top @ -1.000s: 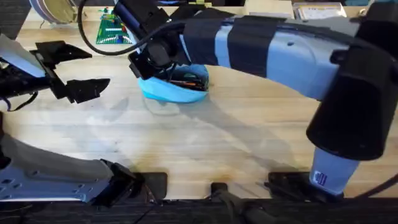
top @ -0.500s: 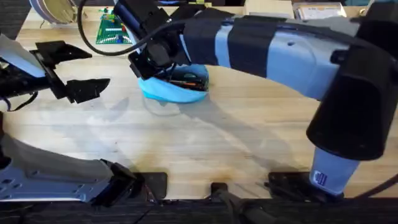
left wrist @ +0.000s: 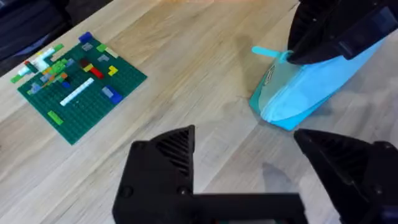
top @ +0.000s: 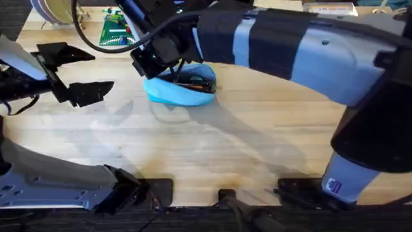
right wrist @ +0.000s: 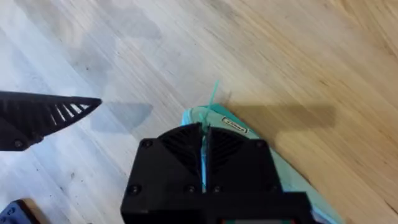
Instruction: Unzip the bag, pick up the pens from the table one at a time and place them inside, then zip the bag closed.
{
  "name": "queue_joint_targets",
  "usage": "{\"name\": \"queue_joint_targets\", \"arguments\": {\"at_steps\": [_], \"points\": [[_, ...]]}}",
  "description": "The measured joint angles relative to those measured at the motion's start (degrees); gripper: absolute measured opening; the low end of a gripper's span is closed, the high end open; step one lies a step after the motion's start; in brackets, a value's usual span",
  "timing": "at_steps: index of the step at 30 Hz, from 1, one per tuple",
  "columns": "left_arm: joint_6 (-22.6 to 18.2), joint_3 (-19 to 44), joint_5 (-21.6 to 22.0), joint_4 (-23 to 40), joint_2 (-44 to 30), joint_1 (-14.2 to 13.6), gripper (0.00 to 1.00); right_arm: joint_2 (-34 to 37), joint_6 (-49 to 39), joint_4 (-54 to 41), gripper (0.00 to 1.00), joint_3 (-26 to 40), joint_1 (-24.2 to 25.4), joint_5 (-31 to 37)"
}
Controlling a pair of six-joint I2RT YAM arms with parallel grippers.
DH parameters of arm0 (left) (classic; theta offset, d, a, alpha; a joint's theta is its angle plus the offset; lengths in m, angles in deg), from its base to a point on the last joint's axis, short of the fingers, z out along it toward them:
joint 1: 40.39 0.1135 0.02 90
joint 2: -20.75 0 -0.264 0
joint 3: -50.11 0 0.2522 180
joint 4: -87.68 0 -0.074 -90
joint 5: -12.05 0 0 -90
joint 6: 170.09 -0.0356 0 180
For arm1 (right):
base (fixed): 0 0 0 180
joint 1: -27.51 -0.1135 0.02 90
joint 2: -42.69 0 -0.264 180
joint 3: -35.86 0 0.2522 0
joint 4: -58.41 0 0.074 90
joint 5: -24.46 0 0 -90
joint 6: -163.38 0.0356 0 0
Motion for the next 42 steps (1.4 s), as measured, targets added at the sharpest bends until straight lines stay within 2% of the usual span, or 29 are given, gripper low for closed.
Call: {"name": "queue_joint_targets", "arguments": {"at_steps": [8, 23, 30, 31, 32, 34, 42], "points": [[0.00, 0.00, -0.27, 0.00, 0.00, 0.00, 0.993, 0.00, -0.94, -1.09, 0.030, 0.00, 0.00, 0.00], [-0.08, 0.00, -4.79, -0.20, 0.00, 0.00, 0.993, 0.00, -2.43, -1.18, 0.030, 0.00, 1.01, -0.02], [-2.22, 0.00, -6.59, -0.20, 0.00, -0.23, 0.993, 0.00, -2.41, -1.22, 0.030, 0.00, 2.01, -0.03], [-2.70, 0.00, -6.64, -0.20, 0.00, -0.49, 0.993, 0.00, -2.40, -1.22, 0.030, 0.00, 2.01, -0.04], [-4.29, 0.00, -6.70, -0.23, 0.00, -2.16, 0.993, 0.00, -2.43, -1.22, 0.030, 0.00, 1.95, -0.02], [-5.24, 0.00, -6.86, -0.69, 0.00, -3.81, 0.993, 0.00, -2.43, -1.22, 0.030, 0.00, 1.95, -0.02], [-6.95, 0.09, -7.56, -1.90, -2.64, -9.28, 0.994, 0.00, -2.43, -1.22, 0.030, 0.00, 1.95, -0.02]]}}
